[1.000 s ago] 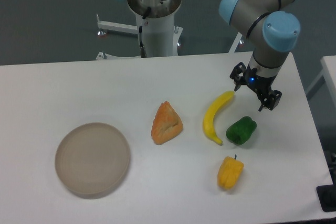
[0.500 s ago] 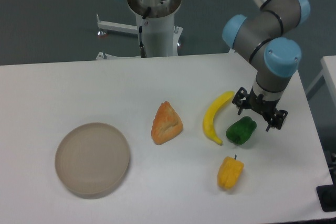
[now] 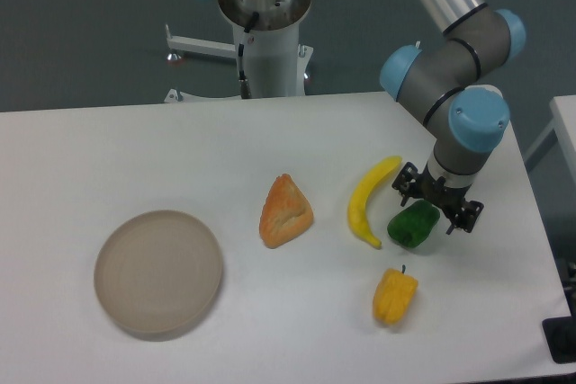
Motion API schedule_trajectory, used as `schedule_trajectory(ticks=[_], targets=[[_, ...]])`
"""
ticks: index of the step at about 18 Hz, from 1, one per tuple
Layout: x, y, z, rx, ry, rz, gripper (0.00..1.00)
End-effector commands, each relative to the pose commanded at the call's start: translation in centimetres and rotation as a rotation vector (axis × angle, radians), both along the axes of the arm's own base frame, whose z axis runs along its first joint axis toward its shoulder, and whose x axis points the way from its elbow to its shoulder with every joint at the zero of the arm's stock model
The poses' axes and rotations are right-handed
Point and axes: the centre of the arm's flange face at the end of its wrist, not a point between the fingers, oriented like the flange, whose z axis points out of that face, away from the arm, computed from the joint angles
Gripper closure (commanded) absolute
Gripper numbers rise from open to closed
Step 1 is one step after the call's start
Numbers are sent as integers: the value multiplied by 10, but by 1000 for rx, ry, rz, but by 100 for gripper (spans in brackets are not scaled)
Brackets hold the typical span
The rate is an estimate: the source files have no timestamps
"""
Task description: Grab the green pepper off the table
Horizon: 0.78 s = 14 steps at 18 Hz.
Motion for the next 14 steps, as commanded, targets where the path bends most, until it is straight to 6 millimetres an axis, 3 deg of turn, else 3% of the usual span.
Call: schedule_trajectory(ticks=[3, 4, 5, 7, 9, 10, 14], targets=[[1, 2, -11, -10, -12, 2, 0], [5, 6, -17, -21, -13, -3, 7], [9, 11, -20, -28, -13, -12, 36], [9, 12, -17, -27, -6, -14, 66], [7, 12, -8, -16, 3, -17, 88], [9, 9, 2, -15, 4, -12, 93], [10, 2, 43, -28, -17, -6, 93]])
